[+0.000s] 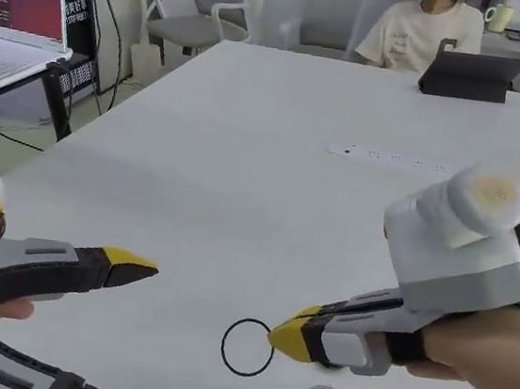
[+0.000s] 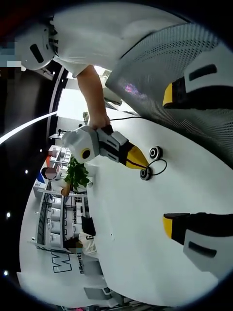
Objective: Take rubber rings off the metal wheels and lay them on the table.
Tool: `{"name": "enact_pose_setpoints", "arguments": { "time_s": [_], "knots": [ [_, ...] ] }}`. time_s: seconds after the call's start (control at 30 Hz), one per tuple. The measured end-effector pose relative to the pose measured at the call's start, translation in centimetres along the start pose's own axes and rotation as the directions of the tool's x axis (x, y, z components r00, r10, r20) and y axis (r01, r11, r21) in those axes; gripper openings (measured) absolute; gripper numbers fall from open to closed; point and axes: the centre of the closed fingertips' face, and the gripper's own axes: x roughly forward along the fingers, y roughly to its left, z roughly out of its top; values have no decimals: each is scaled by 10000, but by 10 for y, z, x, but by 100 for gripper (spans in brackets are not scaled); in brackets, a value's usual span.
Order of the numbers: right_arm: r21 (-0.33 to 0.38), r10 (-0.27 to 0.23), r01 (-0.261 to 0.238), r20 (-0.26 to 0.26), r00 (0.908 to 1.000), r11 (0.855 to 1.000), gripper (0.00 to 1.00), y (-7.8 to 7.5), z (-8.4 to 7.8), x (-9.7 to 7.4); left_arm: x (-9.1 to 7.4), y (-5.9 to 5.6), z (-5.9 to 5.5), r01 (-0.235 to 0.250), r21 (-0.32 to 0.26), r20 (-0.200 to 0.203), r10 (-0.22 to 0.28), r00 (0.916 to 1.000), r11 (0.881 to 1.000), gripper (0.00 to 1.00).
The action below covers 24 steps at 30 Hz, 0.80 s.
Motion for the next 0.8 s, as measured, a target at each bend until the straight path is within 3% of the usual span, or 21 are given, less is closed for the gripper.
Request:
{"name": "enact_pose_setpoints", "arguments": {
  "time_s": [0.33, 0.8],
  "knots": [
    [-88, -358, 354, -546, 9979, 9993, 0, -12, -9, 24, -4, 0, -2, 50, -4, -26, -50, 10000, 10000, 83],
    [20, -845, 853, -1193, 9893, 9964, 0, -24, -25, 40, -5, 1, -4, 23, -94, 29, -23, 10000, 10000, 81]
  ]
}}
